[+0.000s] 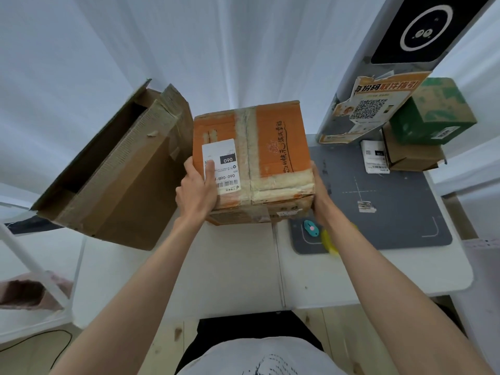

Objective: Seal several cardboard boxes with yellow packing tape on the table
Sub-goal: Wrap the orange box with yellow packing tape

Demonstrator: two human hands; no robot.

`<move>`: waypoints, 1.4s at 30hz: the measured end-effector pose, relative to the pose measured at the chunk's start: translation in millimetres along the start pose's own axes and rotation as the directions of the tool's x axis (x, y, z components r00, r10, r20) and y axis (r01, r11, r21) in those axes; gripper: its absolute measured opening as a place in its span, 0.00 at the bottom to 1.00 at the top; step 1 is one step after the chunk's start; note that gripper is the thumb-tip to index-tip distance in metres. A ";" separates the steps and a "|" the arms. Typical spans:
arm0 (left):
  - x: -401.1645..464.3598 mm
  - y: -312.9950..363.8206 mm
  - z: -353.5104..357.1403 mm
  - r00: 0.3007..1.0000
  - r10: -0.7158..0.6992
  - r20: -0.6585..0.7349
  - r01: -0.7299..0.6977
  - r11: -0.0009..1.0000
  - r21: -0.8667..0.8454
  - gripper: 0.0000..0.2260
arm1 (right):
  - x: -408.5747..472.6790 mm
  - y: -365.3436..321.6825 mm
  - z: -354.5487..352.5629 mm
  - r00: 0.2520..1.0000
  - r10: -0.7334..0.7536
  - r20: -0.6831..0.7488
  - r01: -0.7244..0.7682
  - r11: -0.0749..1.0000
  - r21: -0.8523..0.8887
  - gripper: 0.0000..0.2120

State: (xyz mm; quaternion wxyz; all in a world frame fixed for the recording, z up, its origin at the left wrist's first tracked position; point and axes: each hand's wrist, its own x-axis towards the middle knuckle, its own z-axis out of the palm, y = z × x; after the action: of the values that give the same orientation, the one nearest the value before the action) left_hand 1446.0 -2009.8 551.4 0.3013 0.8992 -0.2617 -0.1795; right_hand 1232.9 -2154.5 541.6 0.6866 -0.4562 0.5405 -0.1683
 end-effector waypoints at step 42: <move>-17.6 32.1 -85.1 0.929 0.022 0.369 0.222 0.765 -0.604 0.23 | -59.6 -61.7 91.2 0.832 -0.554 -0.022 0.549 0.829 -0.108 0.21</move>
State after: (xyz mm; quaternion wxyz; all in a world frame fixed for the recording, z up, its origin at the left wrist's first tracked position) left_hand 1461.2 -1983.4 638.9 0.5251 0.7089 -0.1862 -0.4324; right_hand 1309.4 -2103.3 626.6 0.5712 -0.6211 0.4112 -0.3449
